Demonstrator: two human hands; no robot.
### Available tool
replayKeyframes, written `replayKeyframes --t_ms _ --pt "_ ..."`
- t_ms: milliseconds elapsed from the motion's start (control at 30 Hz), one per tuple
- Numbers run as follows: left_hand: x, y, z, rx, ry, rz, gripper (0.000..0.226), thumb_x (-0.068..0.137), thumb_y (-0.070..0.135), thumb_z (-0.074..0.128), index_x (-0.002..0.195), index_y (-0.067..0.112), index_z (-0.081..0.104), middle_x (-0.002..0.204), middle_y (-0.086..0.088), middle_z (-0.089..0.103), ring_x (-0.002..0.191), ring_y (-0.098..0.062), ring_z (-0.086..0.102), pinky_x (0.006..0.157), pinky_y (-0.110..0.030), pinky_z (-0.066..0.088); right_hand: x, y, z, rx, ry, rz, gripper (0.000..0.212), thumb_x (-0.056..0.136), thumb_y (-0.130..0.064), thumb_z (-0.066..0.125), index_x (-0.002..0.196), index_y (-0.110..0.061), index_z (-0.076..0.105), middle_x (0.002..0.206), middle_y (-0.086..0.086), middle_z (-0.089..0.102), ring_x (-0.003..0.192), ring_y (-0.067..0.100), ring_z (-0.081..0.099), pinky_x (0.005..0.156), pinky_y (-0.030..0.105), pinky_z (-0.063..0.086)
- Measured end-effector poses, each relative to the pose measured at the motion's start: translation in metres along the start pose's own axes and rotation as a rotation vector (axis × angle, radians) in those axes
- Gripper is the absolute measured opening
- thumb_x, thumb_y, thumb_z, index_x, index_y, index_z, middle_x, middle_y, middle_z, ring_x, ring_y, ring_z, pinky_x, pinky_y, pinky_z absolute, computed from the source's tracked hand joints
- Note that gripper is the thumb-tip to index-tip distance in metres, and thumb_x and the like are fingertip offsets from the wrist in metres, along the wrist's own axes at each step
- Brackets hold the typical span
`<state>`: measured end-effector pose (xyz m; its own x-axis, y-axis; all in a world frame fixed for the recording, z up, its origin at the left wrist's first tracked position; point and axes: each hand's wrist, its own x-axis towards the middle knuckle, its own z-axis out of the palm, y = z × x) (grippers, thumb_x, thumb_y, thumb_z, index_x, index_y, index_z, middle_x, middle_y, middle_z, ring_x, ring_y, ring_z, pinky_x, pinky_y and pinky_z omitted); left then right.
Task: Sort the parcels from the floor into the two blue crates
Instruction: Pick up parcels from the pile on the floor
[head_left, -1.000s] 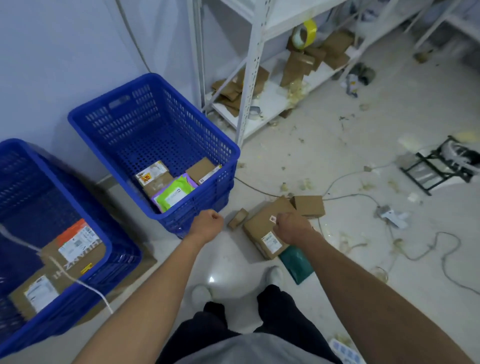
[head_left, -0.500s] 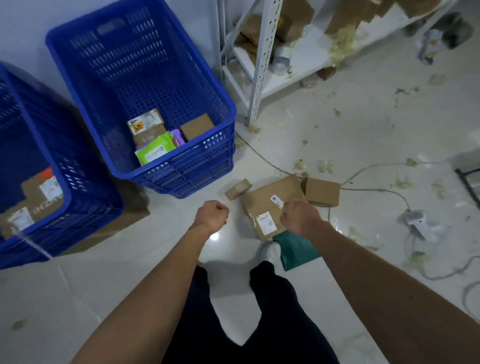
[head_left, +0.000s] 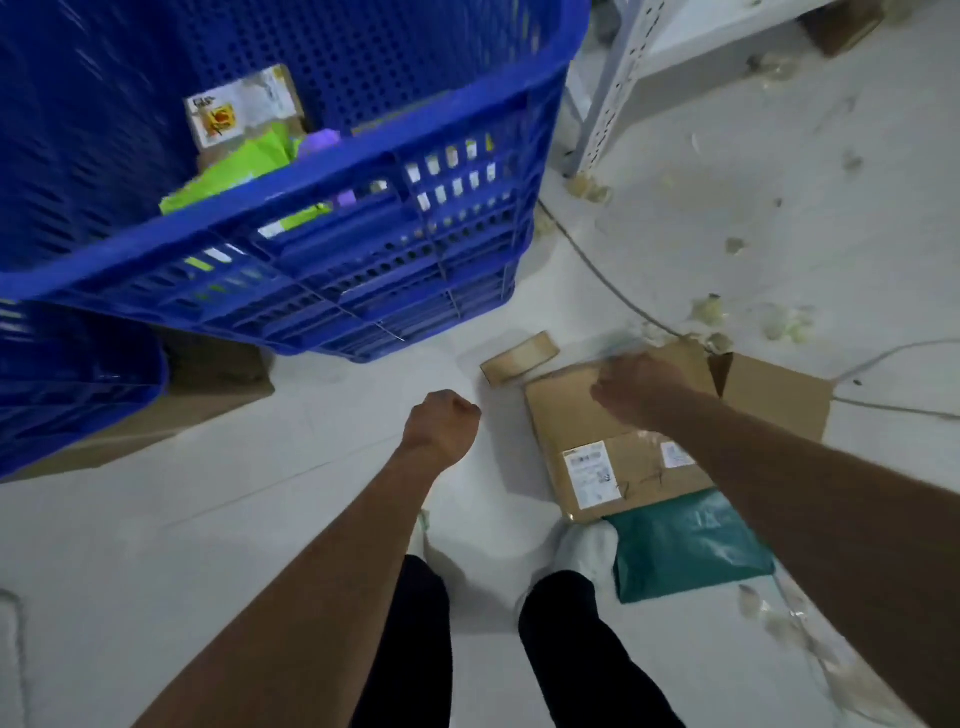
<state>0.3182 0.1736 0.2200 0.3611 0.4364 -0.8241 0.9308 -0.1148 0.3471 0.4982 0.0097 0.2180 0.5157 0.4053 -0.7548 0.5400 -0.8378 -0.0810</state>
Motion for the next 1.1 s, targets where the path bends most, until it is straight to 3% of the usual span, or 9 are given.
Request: replayKeyframes --t_ms 200,300,367,467,567,833,933,1000,1100 --pt "0.138 -0.034 0.051 -0.160 0.016 -0.107 0.049 0.078 0.040 0.051 0.104 0.003 0.071 0.105 -0.018 0.073 0.102 -0.037 0.068 0.093 -0.048 0.055 0.147 -0.010 0.052 0.072 0.016 -0.003 0.033 0.093 -0.036 0.044 0.101 -0.008 0.061 0.105 0.017 0.062 0.099 0.036 0.061 0.074 0.033 0.043" --pt "0.218 -0.058 0.082 -0.292 0.049 -0.152 0.060 0.066 0.044 0.049 0.104 0.001 0.069 0.108 -0.020 0.072 0.105 -0.039 0.067 0.094 -0.050 0.055 0.215 -0.011 0.081 0.148 0.044 0.065 0.048 0.087 -0.046 0.044 0.113 -0.008 0.058 0.117 0.018 0.059 0.102 0.036 0.058 0.075 0.032 0.040" --pt "0.262 -0.069 0.100 -0.403 0.068 -0.177 0.061 0.066 0.044 0.051 0.106 0.001 0.068 0.111 -0.020 0.071 0.107 -0.039 0.067 0.095 -0.051 0.054 0.247 -0.013 0.096 0.242 0.087 0.128 0.041 0.091 -0.042 0.048 0.110 -0.007 0.058 0.115 0.017 0.060 0.099 0.035 0.058 0.076 0.032 0.041" --pt "0.287 -0.063 0.111 -0.555 0.079 -0.233 0.049 0.073 0.041 0.062 0.104 0.004 0.070 0.095 -0.013 0.070 0.090 -0.034 0.068 0.091 -0.045 0.057 0.289 -0.015 0.112 0.396 0.070 0.251 0.035 0.093 -0.035 0.052 0.108 -0.003 0.056 0.106 0.015 0.061 0.094 0.033 0.061 0.076 0.031 0.045" --pt "0.302 -0.061 0.120 -0.702 -0.007 -0.296 0.016 0.091 0.029 0.065 0.083 0.018 0.071 0.087 -0.011 0.064 0.080 -0.028 0.060 0.067 -0.033 0.051 0.312 -0.023 0.125 0.489 0.000 0.306 0.029 0.091 -0.028 0.052 0.096 0.000 0.059 0.088 0.017 0.065 0.074 0.032 0.065 0.068 0.033 0.054" --pt "0.314 -0.062 0.125 -0.778 -0.061 -0.240 0.032 0.090 0.029 0.071 0.114 0.008 0.070 0.112 -0.015 0.071 0.100 -0.029 0.069 0.068 -0.033 0.061 0.313 -0.031 0.140 0.536 -0.042 0.288 0.020 0.087 -0.018 0.052 0.073 -0.004 0.054 0.077 0.018 0.060 0.072 0.035 0.065 0.067 0.036 0.054" --pt "0.301 -0.061 0.116 -0.704 -0.104 -0.177 0.046 0.085 0.030 0.077 0.121 0.004 0.064 0.115 -0.016 0.068 0.099 -0.028 0.069 0.066 -0.030 0.061 0.304 -0.030 0.136 0.515 -0.099 0.217 0.021 0.086 -0.023 0.053 0.085 -0.005 0.062 0.092 0.015 0.063 0.080 0.033 0.067 0.075 0.038 0.058" --pt "0.287 -0.058 0.108 -0.638 -0.153 -0.115 0.049 0.080 0.027 0.083 0.118 0.007 0.060 0.113 -0.011 0.067 0.100 -0.024 0.067 0.068 -0.027 0.059 0.294 -0.029 0.128 0.484 -0.141 0.151 0.028 0.088 -0.030 0.054 0.099 -0.005 0.062 0.100 0.011 0.060 0.082 0.027 0.065 0.066 0.034 0.058" --pt "0.263 -0.057 0.098 -0.544 -0.161 -0.048 0.062 0.070 0.015 0.090 0.119 0.010 0.052 0.113 -0.006 0.063 0.106 -0.026 0.065 0.085 -0.036 0.058 0.266 -0.033 0.108 0.383 -0.191 0.040 0.045 0.085 -0.038 0.056 0.122 -0.012 0.059 0.120 0.005 0.052 0.092 0.021 0.058 0.060 0.029 0.053"
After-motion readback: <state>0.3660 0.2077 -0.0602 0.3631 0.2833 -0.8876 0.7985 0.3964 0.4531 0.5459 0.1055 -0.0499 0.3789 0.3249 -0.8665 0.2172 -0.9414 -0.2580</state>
